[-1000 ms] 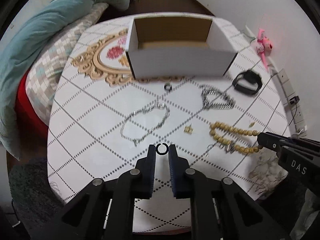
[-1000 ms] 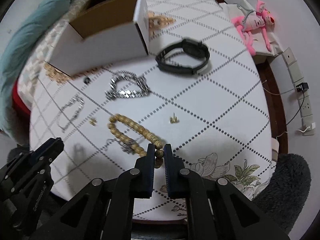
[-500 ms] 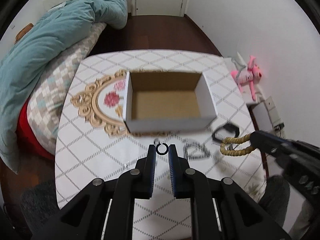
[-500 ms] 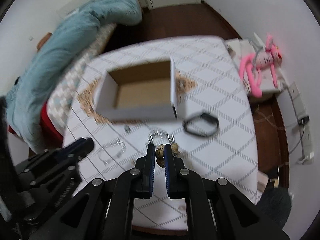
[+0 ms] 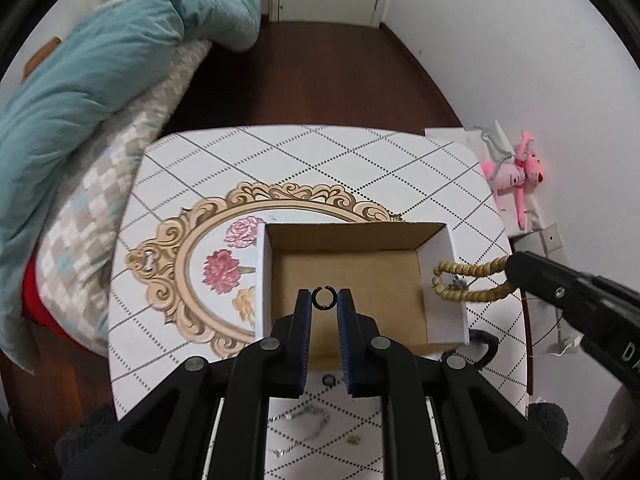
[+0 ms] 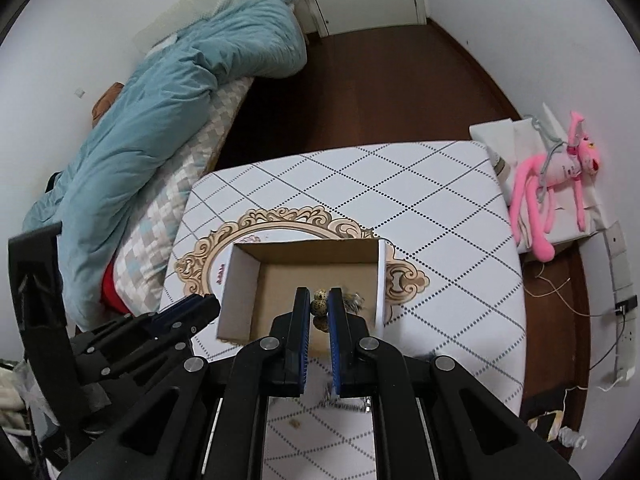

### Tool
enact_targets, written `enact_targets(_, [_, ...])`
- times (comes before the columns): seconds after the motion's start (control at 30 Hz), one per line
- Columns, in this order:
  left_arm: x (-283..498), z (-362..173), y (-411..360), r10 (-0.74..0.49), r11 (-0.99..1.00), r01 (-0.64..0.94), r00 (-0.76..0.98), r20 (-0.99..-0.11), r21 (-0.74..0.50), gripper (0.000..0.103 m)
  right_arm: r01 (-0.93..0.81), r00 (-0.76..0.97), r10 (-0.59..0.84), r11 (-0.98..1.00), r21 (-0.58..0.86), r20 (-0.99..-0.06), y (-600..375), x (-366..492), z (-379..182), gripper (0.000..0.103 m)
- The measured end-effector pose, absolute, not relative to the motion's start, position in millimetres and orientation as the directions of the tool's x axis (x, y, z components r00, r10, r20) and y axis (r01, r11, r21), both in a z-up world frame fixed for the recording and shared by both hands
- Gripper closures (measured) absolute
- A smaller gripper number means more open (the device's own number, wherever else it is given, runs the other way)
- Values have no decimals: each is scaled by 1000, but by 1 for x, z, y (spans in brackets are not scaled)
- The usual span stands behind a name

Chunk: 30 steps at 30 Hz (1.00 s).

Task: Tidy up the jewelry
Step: 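Carry the ring into the box and open the left gripper while the right gripper drops the bead bracelet in, then lift both open grippers out of the box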

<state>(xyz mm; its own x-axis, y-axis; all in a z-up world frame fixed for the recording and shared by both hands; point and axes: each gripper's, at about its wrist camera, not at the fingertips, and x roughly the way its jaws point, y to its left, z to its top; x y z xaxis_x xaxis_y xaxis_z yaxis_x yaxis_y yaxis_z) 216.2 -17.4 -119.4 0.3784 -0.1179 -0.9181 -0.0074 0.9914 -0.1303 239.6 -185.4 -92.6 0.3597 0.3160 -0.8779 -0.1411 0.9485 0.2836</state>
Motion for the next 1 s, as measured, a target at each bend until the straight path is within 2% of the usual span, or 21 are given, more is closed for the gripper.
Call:
enact_targets(0.23, [253,-141,-11,-149,985,-47,267,-952,-168,88,-130,271,361,932,338,-892,-183,270,-129,93])
enact_targets(0.27, [255,-140,-10,-142,986,-50,270,-952,-161,77,-133,246,378,925,355,-893,-182,274,-134,93])
enact_targets(0.3, [256,-138,-8,-137,986,-53,275,-952,-157,55,-125,231,387,922,367,-893,-182,277,-138,93])
enact_targets(0.37, [255,-133,-5,-132,985,-67,300,-945,-159,33,-111,200,385,922,370,-901,-183,281,-146,93])
enact_targets(0.4, [256,-132,-3,-125,985,-72,307,-944,-154,30,-105,189,380,925,366,-905,-183,282,-149,93])
enact_targets(0.47, [254,-130,0,-106,988,-73,318,-942,-136,29,-101,183,351,936,338,-918,-185,281,-153,82])
enact_targets(0.5, [253,-131,0,-94,989,-75,322,-942,-124,24,-101,186,338,941,324,-923,-186,280,-154,68])
enact_targets(0.53, [250,-132,1,-79,991,-77,327,-942,-110,18,-104,194,324,945,309,-926,-187,278,-155,59])
enact_targets(0.57, [248,-133,3,-62,992,-82,333,-941,-94,9,-105,199,314,949,298,-928,-187,277,-154,55])
enact_targets(0.6, [246,-135,5,-47,993,-86,337,-940,-81,6,-110,211,285,958,266,-935,-187,274,-154,51])
enact_targets(0.67, [241,-140,6,-20,994,-95,342,-940,-55,2,-117,235,222,973,199,-946,-188,269,-154,45])
enact_targets(0.7, [237,-143,7,0,995,-98,344,-939,-36,0,-118,242,195,978,171,-950,-188,268,-155,35])
enact_targets(0.73, [234,-146,8,19,995,-103,348,-937,-18,0,-122,250,144,986,117,-957,-187,264,-158,19])
enact_targets(0.8, [227,-151,9,55,994,-112,360,-931,15,0,-126,270,59,992,26,-961,-185,258,-164,8])
enact_targets(0.87, [222,-155,11,73,993,-117,363,-929,32,0,-129,284,5,991,-34,-959,-185,252,-171,7])
enact_targets(1.0, [212,-160,12,90,991,-123,365,-926,48,0,-126,286,-16,991,-54,-958,-186,243,-180,3])
